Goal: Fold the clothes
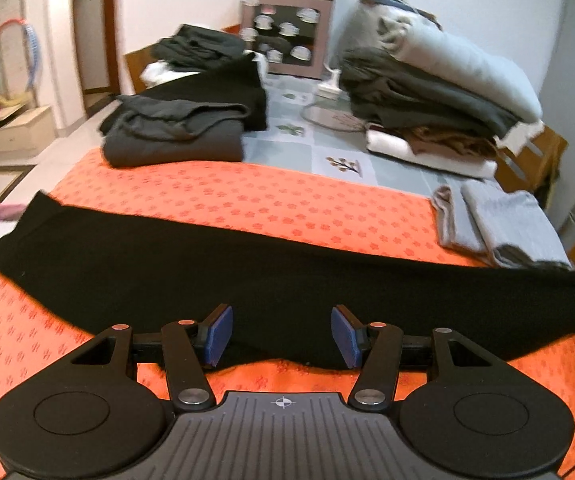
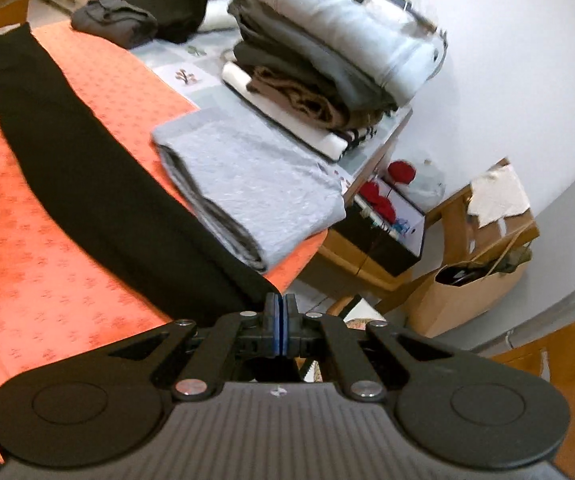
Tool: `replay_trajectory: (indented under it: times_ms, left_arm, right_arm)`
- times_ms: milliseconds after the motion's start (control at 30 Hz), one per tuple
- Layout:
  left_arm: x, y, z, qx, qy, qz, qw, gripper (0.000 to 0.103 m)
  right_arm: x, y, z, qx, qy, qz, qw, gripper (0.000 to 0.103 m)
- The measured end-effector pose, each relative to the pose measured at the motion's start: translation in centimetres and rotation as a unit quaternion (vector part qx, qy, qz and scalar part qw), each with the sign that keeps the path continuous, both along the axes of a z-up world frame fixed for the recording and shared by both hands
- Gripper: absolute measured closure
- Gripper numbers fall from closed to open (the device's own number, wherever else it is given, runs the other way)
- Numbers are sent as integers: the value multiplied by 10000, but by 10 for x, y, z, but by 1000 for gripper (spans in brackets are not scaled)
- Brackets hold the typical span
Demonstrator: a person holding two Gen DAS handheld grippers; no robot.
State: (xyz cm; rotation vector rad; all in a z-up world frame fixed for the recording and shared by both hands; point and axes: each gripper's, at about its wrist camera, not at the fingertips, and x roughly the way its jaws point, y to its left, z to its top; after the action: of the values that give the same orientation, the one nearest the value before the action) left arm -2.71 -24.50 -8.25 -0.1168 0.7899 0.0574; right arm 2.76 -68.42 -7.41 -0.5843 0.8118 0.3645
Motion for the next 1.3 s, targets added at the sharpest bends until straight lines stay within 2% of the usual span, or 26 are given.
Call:
replay_trajectory:
  times_ms: [133,267,467,600,733,833,933,1067,1133,1200,1267,1300]
  left_arm:
    - [-7,2,-2,21,39,235,9997,45]
    - [-11,2,-6,89,128,355,9992,45]
    - [-16,1,-12,192,260,535,9980,45]
    - [-16,-2,-14,237,327,550,9977,45]
    - [-12,-8,-11,239,318,485,9980,45]
    - [-6,-13,-8,239,306,395,9985,45]
    - [0,-19,-5,255,311,261,9989,45]
    - [10,-28,1,325,333,21,9989,45]
    - [16,-32,4,361,344,-97,9987,45]
    - [21,-36,6,385,364,-172,9984,45]
    - [27,-39,7,395,393,-233,9982,45]
    - [30,-41,7,402,413,-263,9980,45]
  right_arm:
    - [42,-6,-16,75,355,-56,9993,101]
    - [75,-8,-46,131,761,-82,9970,101]
    - [100,-9,-86,194,1160,-195,9929,100]
    - [100,-23,-91,489,1123,-609,9906,95]
    - [88,-54,-82,1293,1165,-1294,9762,91]
    - [72,-79,-81,2032,1242,-1977,9509,86]
    - [53,-101,-90,2905,1364,-2690,9081,80]
    - [24,-120,-115,4174,1526,-3573,8215,75]
    - [11,-125,-127,4718,1527,-3957,7730,71]
    - [-1,-131,-139,5242,1498,-4305,7193,70]
    - [-11,-136,-153,5783,1444,-4595,6584,69]
    - [-15,-139,-159,6007,1416,-4719,6296,65]
